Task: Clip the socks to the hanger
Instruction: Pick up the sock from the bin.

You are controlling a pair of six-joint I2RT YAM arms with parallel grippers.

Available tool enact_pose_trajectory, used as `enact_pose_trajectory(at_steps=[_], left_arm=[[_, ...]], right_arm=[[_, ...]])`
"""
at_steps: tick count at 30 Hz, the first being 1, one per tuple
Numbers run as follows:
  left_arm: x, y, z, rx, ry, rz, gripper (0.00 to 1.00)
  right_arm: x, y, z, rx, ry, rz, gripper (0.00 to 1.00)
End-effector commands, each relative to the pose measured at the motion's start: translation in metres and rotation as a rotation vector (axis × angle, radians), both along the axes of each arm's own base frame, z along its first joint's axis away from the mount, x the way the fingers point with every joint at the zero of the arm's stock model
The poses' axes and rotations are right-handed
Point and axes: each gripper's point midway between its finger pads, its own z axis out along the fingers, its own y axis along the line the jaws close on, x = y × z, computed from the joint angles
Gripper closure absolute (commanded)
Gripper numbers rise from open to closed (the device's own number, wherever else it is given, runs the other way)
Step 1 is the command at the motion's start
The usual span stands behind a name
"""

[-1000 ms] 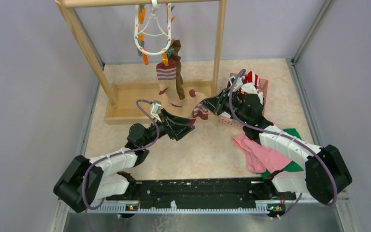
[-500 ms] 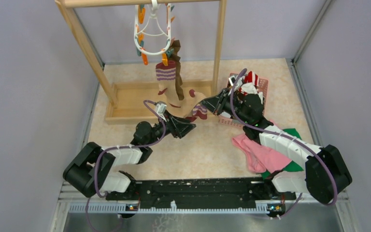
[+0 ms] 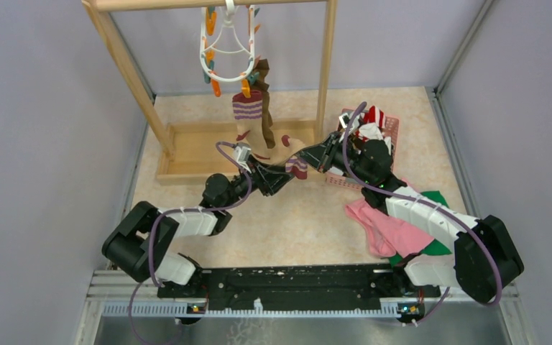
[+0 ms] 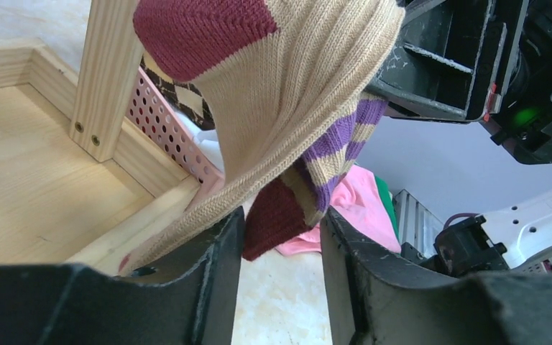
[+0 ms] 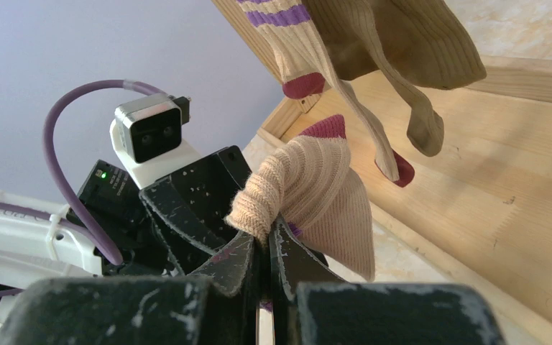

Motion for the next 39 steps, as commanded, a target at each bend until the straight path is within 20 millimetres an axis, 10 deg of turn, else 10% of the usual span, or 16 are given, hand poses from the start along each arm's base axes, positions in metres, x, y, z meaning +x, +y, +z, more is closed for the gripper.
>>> enact_pose_trajectory(at_steps=[1,11,16,22,31,39], left_arm=[[0.0,-0.006,0.034,-0.066,-0.124,-0.027,0.55],[-0.005,-0.008,0.038,-0.073,-0.138,-0.059,0.66],[-0.004,-0.009,0.037,-0.08,-0.102,-0.061,1.0],[-0.009,-0.003,0.037,-0.107,-0.023,-0.055,1.0],[-0.028,0.015,0.033,-0.147,0.218,-0.085,1.0],[-0.029,0.047,0.018,-0.127,0.4,-0.028,1.0]], right_arm=[[-0.005,0.008,0.03,0.06,-0.073,0.042,1.0],[-0.008,0.01,0.026,0.055,-0.068,0.065,1.0],[-0.009,0.011,0.025,0.05,-0.07,0.071,1.0],[-0.01,0.01,0.021,0.027,-0.089,0.078,1.0],[-0.022,-0.002,0.019,-0.091,-0.258,0.081,0.47],[-0.046,-0.02,0.028,-0.176,-0.625,0.081,0.35]])
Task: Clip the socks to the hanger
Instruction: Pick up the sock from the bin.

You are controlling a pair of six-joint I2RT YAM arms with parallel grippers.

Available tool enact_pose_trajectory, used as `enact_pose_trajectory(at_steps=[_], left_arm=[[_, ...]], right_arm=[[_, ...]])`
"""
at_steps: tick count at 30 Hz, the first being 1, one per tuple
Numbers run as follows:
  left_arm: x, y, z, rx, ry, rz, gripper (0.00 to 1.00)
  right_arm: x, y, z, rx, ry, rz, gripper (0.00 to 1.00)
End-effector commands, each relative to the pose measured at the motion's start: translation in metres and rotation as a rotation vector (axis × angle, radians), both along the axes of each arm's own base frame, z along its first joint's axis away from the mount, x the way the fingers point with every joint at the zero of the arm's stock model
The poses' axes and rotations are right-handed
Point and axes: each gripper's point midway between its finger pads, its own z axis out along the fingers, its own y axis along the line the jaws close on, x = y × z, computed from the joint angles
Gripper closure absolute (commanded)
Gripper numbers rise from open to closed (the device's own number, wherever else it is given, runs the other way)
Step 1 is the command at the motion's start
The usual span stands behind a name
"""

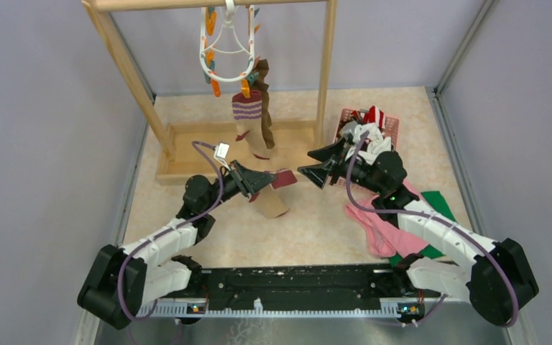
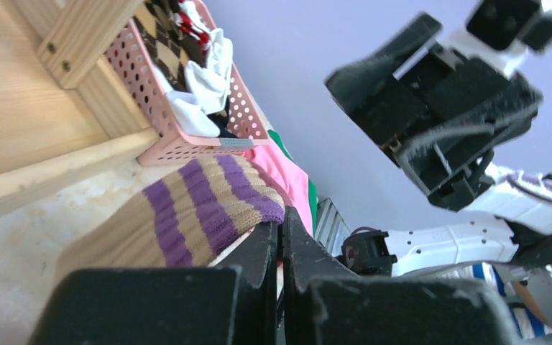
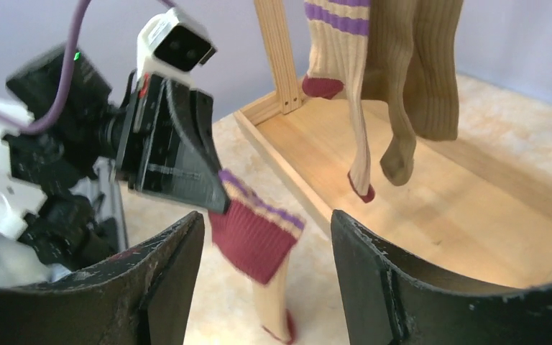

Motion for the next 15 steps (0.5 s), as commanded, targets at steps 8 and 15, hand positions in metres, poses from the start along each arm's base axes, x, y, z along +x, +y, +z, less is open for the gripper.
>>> enact_pose_trajectory(at_steps=[8,15], left_arm=[[-0.018,0.023,-0.003,-0.069,0.233,-0.152,1.0],[-0.027,0.018,-0.004,-0.101,0.298,-0.281,1.0]], right_arm=[[-0.061,-0.003,0.009,-0.086,-0.786,0.189,0.25],[-0.052,0.017,-0.013,-0.249,-0.874,0.202,0.25]])
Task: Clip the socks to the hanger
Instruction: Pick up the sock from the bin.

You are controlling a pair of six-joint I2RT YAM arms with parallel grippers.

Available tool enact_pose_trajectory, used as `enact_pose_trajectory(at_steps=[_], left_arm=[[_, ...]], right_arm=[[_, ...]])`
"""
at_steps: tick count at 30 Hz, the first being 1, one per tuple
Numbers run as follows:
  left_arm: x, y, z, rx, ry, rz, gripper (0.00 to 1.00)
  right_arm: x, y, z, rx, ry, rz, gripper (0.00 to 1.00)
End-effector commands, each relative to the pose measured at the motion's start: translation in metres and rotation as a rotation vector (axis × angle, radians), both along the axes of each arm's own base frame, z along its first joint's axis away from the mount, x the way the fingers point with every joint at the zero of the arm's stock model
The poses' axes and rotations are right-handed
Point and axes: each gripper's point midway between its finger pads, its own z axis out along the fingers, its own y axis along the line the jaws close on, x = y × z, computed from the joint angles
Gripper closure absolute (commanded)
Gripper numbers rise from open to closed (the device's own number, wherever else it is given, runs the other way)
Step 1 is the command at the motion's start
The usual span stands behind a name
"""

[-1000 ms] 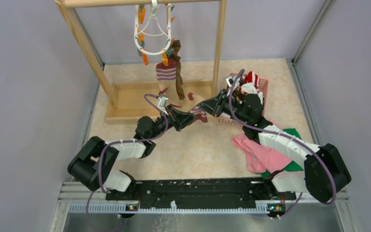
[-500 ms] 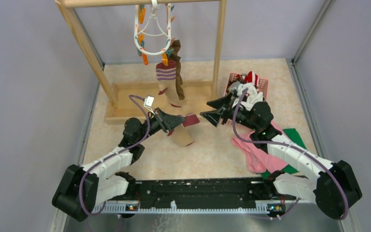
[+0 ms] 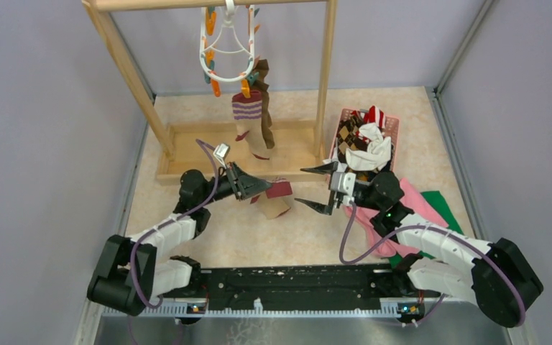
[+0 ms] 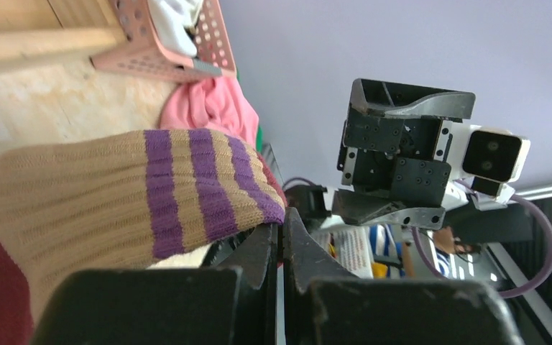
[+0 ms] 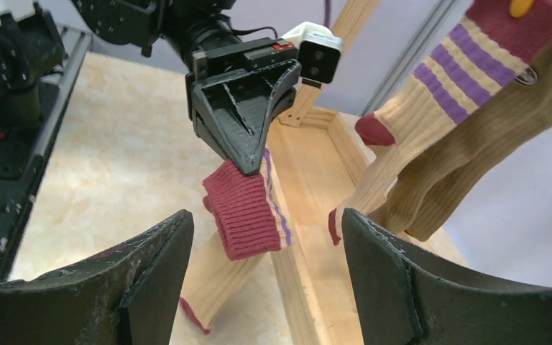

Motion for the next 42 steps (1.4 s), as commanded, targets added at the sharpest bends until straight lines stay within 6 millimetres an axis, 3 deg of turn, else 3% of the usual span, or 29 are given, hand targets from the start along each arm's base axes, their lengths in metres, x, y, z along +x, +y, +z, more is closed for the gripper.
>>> enact_pose_trajectory(at_steps=[1,10,13,21,36,42], left_arm=[[-0.014,-0.004,0.014,-0.061,-0.002,-0.12,1.0],[-0.019,-0.006,0.016,-0.095,0.019,-0.209,1.0],[-0.021,-0.006,0.015,-0.1,0.018,-0.23,1.0],[-0.021,-0.005,0.014,-0.107,0.02,-0.241,1.0],[-0.016,-0.006,0.013,-0.137,0.045,-0.244,1.0],[-0.015,-0.005,0.011,-0.154,0.054,-0.241,0.95]], right_arm=[[0.002,0.013,0.007,-0.066,-0.209,0.013,0.26],[0.002,0.041,-0.036,-0.28,-0.3,0.019,0.29],[0.006,0.048,-0.041,-0.309,-0.319,0.006,0.3],[0.009,0.055,-0.038,-0.302,-0.359,-0.01,0.37],[0.005,0.054,-0.018,-0.216,-0.424,-0.041,0.64],[-0.001,0.053,-0.011,-0.186,-0.431,-0.024,0.87]])
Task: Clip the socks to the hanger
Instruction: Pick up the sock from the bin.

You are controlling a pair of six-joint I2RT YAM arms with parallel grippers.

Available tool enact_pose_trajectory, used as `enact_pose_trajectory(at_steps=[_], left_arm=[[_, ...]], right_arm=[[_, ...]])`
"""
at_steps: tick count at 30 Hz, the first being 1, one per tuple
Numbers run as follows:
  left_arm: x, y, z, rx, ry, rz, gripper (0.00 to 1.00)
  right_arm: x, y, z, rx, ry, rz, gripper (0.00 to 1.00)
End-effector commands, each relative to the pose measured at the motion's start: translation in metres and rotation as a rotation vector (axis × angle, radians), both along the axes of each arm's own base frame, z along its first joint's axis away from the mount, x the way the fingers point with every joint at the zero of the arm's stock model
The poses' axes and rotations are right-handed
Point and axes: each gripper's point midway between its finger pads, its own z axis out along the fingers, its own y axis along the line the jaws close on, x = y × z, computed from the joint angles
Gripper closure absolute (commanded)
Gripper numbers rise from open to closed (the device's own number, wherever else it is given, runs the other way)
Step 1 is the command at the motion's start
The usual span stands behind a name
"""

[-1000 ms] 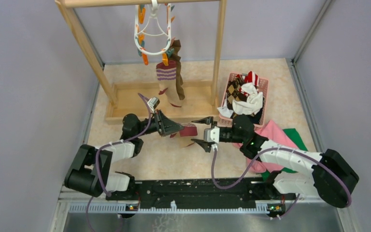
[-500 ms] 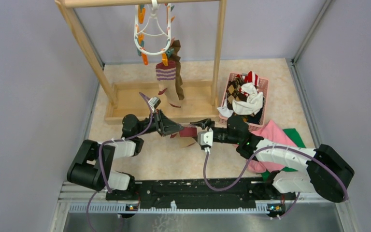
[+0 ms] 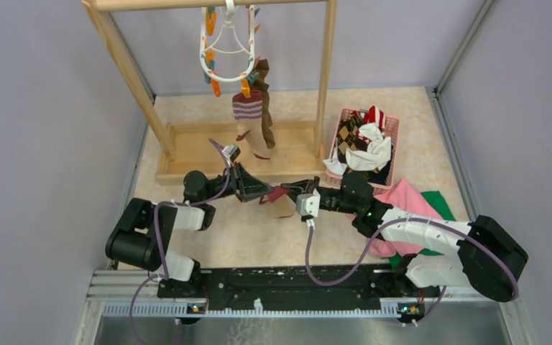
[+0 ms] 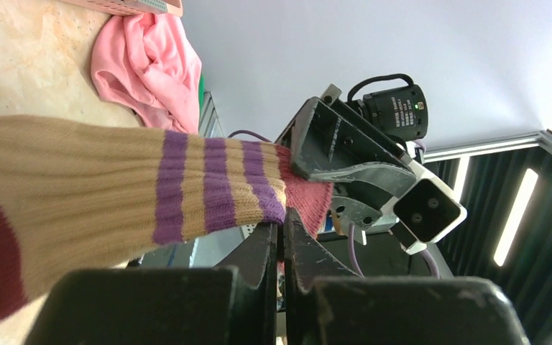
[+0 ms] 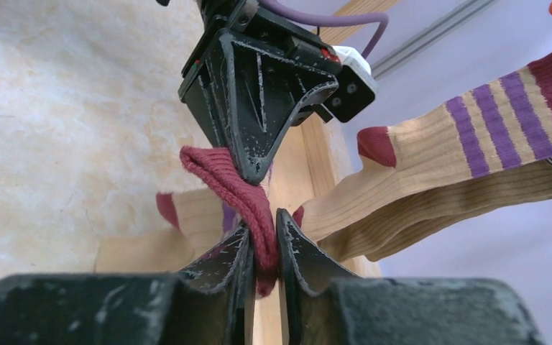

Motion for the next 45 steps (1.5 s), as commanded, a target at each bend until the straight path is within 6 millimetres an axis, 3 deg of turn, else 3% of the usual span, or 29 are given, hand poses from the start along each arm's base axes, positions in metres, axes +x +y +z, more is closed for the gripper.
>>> enact_pose_trajectory(at_steps=[1,3,8,14,18,23,28,35,41,45], left_arm=[[0.0,0.001,0.015,-0.047,-0.104,0.001,0.93],[-0.001,0.002,0.017,-0.066,-0.113,0.005,0.87],[-0.008,0.006,0.025,-0.115,-0.215,0.025,0.61],[-0.014,0.015,0.04,-0.091,-0.536,0.156,0.47],[-0.018,0.019,0.05,-0.009,-0.763,0.222,0.38],[-0.017,0.032,0.058,0.172,-1.098,0.37,0.35],[-0.037,0.055,0.076,0.159,-1.4,0.624,0.26],[-0.04,0.038,0.063,0.163,-1.477,0.526,0.25],[-0.015,0.032,0.052,0.318,-1.623,0.581,0.23],[-0.011,0.025,0.056,0.309,-1.649,0.562,0.25]], right_arm=[[-0.012,0.003,0.03,0.082,-0.053,0.042,0.92],[-0.013,0.003,0.03,0.082,-0.045,0.049,1.0],[-0.019,0.003,0.031,0.081,0.031,0.065,1.0],[-0.016,0.005,0.019,-0.007,0.239,0.023,1.0],[-0.015,0.0,0.025,0.021,0.3,0.01,1.0],[-0.01,-0.012,0.044,0.125,0.423,0.03,1.0],[-0.003,-0.014,0.056,0.146,0.552,0.034,1.0],[-0.009,0.006,0.064,0.072,0.723,0.123,1.0],[-0.013,0.014,0.058,0.024,0.795,0.166,1.0],[-0.011,0.017,0.056,0.014,0.798,0.172,1.0]])
